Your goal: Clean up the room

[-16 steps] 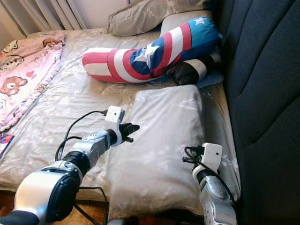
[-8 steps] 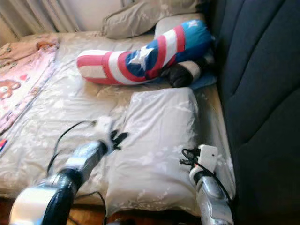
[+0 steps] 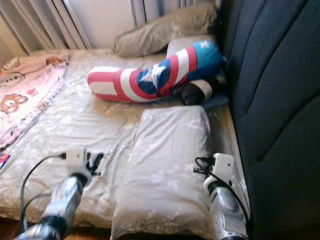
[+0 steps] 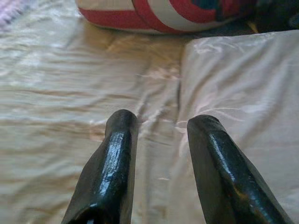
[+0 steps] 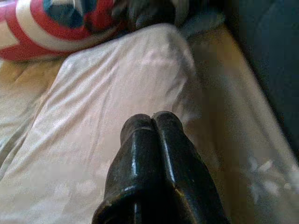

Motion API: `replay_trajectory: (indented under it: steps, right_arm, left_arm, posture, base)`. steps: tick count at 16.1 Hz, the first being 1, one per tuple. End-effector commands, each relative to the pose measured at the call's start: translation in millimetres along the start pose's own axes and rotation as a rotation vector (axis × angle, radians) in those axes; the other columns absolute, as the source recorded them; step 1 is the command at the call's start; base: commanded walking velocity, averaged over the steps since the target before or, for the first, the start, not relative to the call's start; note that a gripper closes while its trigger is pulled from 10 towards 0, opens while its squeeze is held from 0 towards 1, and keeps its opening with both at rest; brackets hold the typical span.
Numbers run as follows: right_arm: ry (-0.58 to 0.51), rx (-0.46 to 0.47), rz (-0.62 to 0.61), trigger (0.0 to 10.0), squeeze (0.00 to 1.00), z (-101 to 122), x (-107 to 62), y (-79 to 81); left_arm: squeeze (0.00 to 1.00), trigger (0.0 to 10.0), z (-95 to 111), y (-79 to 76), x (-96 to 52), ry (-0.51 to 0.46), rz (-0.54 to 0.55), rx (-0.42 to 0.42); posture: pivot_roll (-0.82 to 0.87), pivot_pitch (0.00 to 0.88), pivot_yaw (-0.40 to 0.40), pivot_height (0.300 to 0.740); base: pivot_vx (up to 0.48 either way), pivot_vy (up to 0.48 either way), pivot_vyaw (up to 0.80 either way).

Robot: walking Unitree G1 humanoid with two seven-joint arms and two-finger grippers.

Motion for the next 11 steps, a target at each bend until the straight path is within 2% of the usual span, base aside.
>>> replay_trajectory:
  steps: [1,4,8,11]
  right_arm:
    - [-0.009,0.01,-0.005,10.0,0.0,-1.7,-1.9,0.8]
    - [-0.024,-0.054,0.021,10.0,0.0,0.7,-0.8,4.4]
    - [-0.02,-0.081,-0.007,10.0,0.0,-0.4,0.4,-1.0]
    - [-0.012,-0.086,0.0,10.0,0.0,-2.2,3.0,4.9]
  left_arm:
    - [0.0,10.0,6.0,-1.4,-1.1,-0.042,0.0,0.014]
    - [0.0,10.0,-2.0,-12.1,-5.1,-0.047,-0.019,-0.002]
    - [0.0,10.0,0.1,-13.3,-2.0,-0.045,-0.011,-0.031]
    - [0.0,10.0,3.2,-10.3,-1.4,-0.05,-0.007,-0.034]
  posture:
    - [-0.04,0.025,0.054,0.74]
    - [-0.05,0.0,0.04,0.74]
    - [-0.05,0.0,0.035,0.74]
    - [-0.04,0.0,0.035,0.74]
  base:
    - [0.0,0.0,0.0]
    - [0.0,0.0,0.0]
    - [0.0,0.0,0.0]
    - [0.0,0.0,0.0]
Point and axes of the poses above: a point about 5 cm out from each wrist's last joint towards the gripper, its own x axis pointing out of the wrist towards the gripper, its own z axis along the axis of the wrist's last joint, y = z × x, the point moved 5 cm from there along x, pointing out of the wrist towards the gripper, and after that the axes turned 15 degrees about -x, right-handed, at the moved point
